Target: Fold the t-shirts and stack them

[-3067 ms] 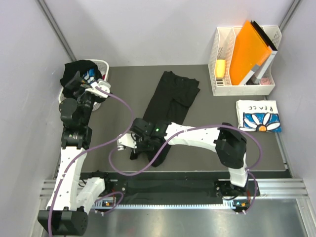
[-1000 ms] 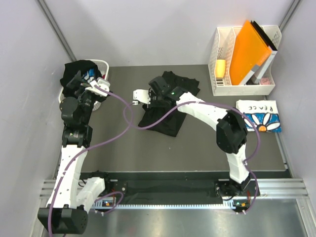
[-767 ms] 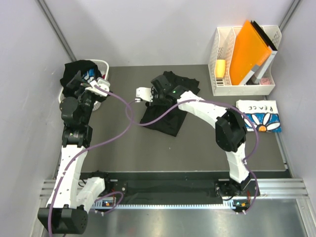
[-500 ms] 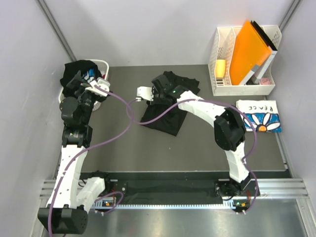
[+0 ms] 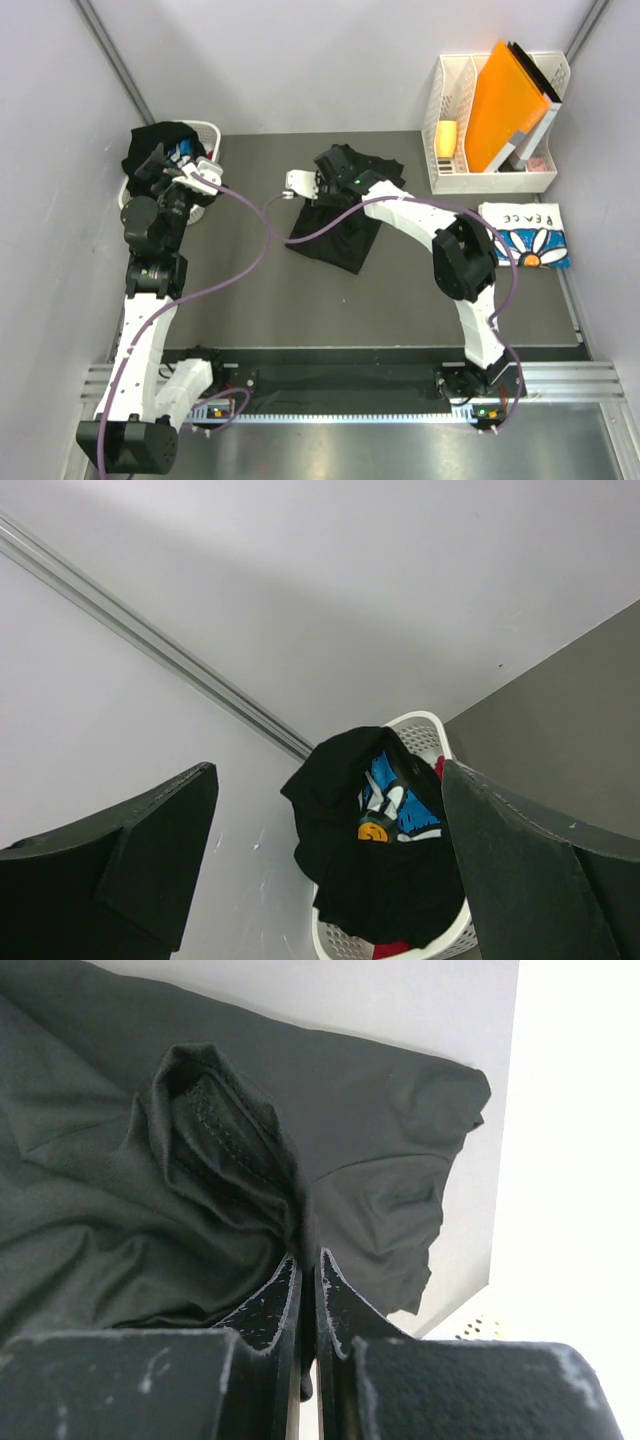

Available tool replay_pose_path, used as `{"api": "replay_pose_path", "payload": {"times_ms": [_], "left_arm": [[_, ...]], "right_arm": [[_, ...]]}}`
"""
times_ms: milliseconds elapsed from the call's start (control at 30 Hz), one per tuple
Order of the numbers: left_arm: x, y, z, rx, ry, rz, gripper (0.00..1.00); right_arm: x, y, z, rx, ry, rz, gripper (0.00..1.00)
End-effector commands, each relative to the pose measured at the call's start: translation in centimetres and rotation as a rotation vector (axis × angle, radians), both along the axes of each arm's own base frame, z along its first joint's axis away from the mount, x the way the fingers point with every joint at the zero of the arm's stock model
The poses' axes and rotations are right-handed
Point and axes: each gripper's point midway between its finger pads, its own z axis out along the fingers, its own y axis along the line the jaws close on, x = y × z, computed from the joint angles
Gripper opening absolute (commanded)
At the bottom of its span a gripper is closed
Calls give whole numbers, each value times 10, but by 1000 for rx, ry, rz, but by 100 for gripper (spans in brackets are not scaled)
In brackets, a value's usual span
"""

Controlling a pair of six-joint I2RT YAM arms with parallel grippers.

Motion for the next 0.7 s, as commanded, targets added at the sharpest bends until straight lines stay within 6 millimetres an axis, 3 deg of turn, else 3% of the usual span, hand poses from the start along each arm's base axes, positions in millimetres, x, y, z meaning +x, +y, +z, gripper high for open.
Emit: {"api": "replay_pose_path", "payload": {"times_ms": [0,33,67,133,267,333,467,500,567,600,667], "left_arm": [[-4,2,20,-11,-64,9,97],[-4,2,20,-11,-64,7,97],[-4,2,20,-10,-64,6,97],[-4,2,19,-10,-59,6,97],[-4,2,19,-11,-58,9,97],[-5,2,19,-11,-59,9,97],[-5,1,18,-7,-52,0,97],[-6,0,18,-4,-51,-1,97],[-6,-1,16,9,-42,-9,97],[-6,-2,13,13,-33,-11,97],[-7,-4,9,27,-17,-26,97]], "right_arm": [[24,-2,13,33,-76,-46,9],[28,-3,9,29,-84,-59,20],[30,-5,7,27,-90,-68,46],[36,-7,3,26,-108,-83,59],[47,-14,17,63,-175,-156,62],[49,-17,34,108,-209,-202,62],[36,-22,53,194,-156,-233,58],[25,-27,44,191,-91,-233,57],[3,-26,49,306,38,-219,57],[-14,-32,30,304,128,-219,57],[-37,-36,30,397,237,-204,57]]}}
